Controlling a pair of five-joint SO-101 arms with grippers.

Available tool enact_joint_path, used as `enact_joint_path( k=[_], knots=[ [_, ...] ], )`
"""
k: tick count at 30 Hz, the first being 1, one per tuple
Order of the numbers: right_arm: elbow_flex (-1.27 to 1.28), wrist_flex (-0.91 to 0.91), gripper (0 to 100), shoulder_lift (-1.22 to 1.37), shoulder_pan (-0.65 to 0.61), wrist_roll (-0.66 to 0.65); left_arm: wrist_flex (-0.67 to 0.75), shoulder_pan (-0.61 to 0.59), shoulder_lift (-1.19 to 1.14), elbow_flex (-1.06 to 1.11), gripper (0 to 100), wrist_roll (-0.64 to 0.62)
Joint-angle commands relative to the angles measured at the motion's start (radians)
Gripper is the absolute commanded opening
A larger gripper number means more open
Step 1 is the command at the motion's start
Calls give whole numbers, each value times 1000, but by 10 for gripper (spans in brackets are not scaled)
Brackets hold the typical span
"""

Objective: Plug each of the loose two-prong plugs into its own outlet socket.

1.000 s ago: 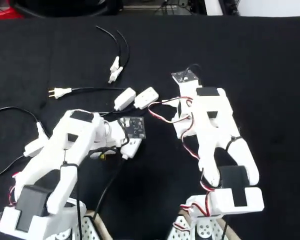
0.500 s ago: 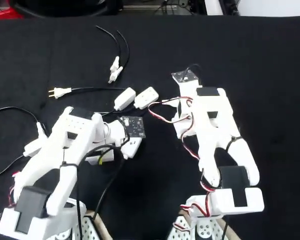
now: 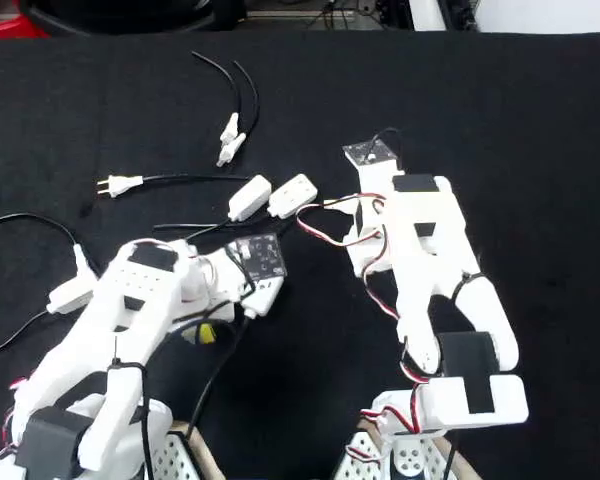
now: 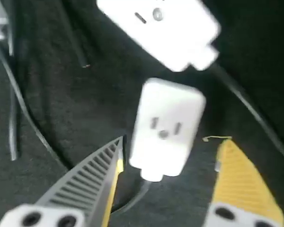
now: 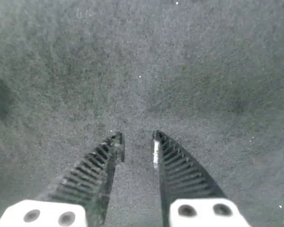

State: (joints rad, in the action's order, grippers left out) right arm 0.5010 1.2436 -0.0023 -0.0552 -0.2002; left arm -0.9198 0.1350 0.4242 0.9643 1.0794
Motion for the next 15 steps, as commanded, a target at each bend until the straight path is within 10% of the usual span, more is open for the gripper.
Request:
enact_joint_path(
  k=[1,10,15],
  knots=[
    [-21,-11,106,-2,14,5,28,-47,46,-35,338,-31],
    [-21,-11,106,-2,12,5,-258,1,258,-101,295,-103],
    [-21,-11,106,-2,12,5,-261,88,522,97,284,72]
  ],
)
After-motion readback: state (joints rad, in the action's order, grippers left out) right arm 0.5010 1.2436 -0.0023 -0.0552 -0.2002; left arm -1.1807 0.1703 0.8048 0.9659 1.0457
